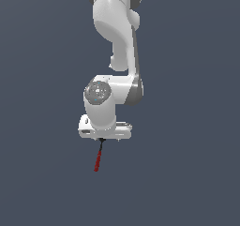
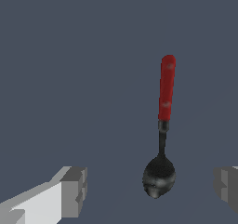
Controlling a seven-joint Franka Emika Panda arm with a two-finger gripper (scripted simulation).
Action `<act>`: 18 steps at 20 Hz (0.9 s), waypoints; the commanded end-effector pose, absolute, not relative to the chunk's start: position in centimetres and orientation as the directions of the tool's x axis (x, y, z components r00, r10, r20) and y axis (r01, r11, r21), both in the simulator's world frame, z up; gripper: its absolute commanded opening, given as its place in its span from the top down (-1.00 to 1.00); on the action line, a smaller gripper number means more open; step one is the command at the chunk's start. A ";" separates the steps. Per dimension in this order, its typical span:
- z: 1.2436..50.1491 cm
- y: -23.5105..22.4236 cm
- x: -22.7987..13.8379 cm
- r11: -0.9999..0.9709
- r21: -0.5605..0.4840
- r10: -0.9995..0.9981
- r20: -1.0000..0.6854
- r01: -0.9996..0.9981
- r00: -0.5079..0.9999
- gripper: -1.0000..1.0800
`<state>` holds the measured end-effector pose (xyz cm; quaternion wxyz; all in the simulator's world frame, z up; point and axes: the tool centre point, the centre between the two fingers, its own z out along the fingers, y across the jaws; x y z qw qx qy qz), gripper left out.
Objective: Pick up the object and move it to a goal position.
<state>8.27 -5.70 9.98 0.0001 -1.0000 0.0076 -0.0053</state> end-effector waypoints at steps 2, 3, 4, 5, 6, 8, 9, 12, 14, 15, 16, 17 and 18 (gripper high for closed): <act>8.3 -7.1 9.1 -1.000 0.000 -0.026 0.006 -0.026 1.000 -0.92; 7.9 -7.4 9.3 -1.000 0.000 -0.029 0.005 -0.029 1.000 -0.92; 7.6 -7.7 9.4 -1.000 0.000 -0.031 0.004 -0.031 0.999 -0.92; 7.3 -8.0 9.6 -0.999 0.000 -0.034 0.003 -0.034 0.999 -0.92; 7.0 -8.2 9.7 -0.999 0.000 -0.035 0.003 -0.035 0.999 -0.92; 6.5 -8.6 9.8 -0.999 0.000 -0.038 0.001 -0.038 0.999 -0.92; 6.4 -8.8 9.9 -0.999 0.000 -0.039 0.001 -0.039 0.999 -0.92; 6.1 -9.0 10.0 -0.999 0.000 -0.041 0.000 -0.041 0.999 -0.92; 6.1 -9.0 9.9 -0.999 0.000 -0.041 -0.001 -0.041 0.999 -0.92; 6.1 -9.0 9.9 -0.999 0.000 -0.041 -0.001 -0.041 0.999 -0.92; 6.0 -9.0 9.9 -0.999 0.000 -0.041 -0.001 -0.041 0.999 -0.92; 5.8 -9.0 9.9 -0.999 0.000 -0.041 -0.001 -0.041 0.999 -0.92; 5.5 -9.0 9.9 -0.999 0.000 -0.041 -0.001 -0.041 0.999 -0.92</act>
